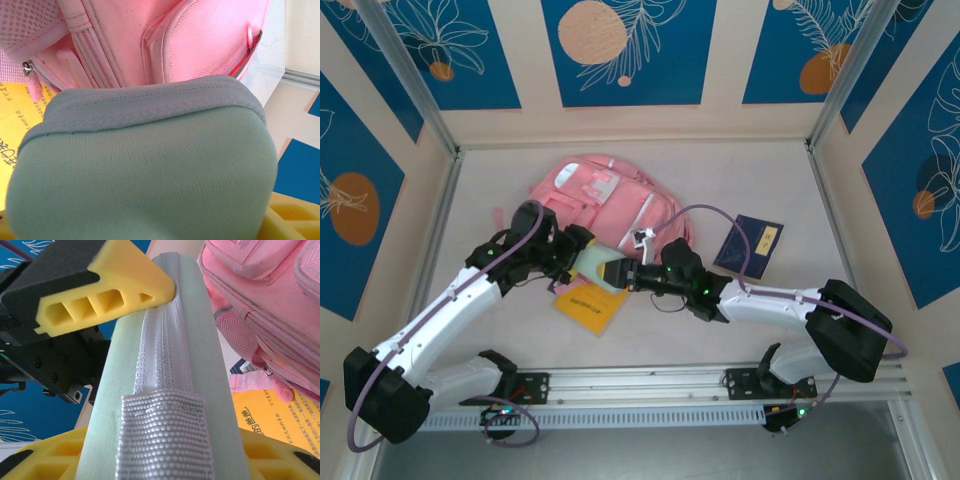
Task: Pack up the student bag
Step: Pass the pencil pouch, then open the student bag at the center of the table.
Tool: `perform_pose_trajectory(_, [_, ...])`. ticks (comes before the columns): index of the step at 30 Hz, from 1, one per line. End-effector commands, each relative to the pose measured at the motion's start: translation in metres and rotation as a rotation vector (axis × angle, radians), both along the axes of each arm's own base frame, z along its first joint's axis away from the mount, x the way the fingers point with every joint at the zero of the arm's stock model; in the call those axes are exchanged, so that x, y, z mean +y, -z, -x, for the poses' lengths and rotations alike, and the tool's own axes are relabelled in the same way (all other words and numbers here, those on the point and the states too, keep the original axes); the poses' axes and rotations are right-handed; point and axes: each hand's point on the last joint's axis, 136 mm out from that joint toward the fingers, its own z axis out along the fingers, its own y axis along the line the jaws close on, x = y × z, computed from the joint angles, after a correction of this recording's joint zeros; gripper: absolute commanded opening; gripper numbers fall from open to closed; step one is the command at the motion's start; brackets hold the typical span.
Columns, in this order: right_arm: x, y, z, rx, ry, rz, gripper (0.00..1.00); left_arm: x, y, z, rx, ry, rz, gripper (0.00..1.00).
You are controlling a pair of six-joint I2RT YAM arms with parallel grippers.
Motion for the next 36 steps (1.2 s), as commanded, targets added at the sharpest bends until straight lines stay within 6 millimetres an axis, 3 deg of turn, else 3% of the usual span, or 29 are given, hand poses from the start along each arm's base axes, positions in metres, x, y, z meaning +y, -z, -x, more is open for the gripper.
perform_pose_trajectory(1, [-0.003,-0.026,0.000,-0.070,0.025,-0.055,0.47,-0.006,-0.002,0.000,0.029,0.008,0.037,0.80])
perform_pose_trajectory(4, [-0.026,-0.020,-0.006,-0.076,0.090,0.008,0.50,-0.012,-0.008,-0.006,-0.016,0.078,0.004,0.94])
perform_pose_trajectory(6, [-0.049,-0.012,-0.012,-0.066,0.155,0.091,0.51,-0.018,-0.016,-0.012,-0.059,0.147,-0.026,0.98])
perform_pose_trajectory(9, [-0.091,-0.001,-0.017,-0.053,0.267,0.169,0.49,-0.021,-0.027,-0.024,-0.147,0.253,-0.129,0.97])
perform_pose_trajectory(14, [-0.169,0.013,-0.017,-0.019,0.458,0.181,0.45,-0.030,-0.051,-0.049,-0.324,0.442,-0.461,0.93])
perform_pose_trajectory(18, [-0.230,0.016,-0.009,-0.024,0.631,0.231,0.37,-0.060,-0.054,-0.071,-0.398,0.626,-0.656,0.92])
perform_pose_trajectory(20, [-0.247,0.010,-0.005,-0.063,0.677,0.245,0.35,-0.077,-0.047,-0.081,-0.398,0.719,-0.714,0.93])
perform_pose_trajectory(23, [-0.263,0.004,-0.001,-0.103,0.712,0.262,0.35,-0.094,-0.033,-0.103,-0.370,0.834,-0.819,0.93])
perform_pose_trajectory(28, [-0.268,0.003,-0.002,-0.120,0.713,0.310,0.35,-0.117,-0.003,-0.136,-0.341,0.957,-0.873,0.92])
perform_pose_trajectory(36, [-0.268,-0.003,-0.006,-0.166,0.701,0.329,0.36,-0.140,0.039,-0.146,-0.278,1.006,-0.715,0.78])
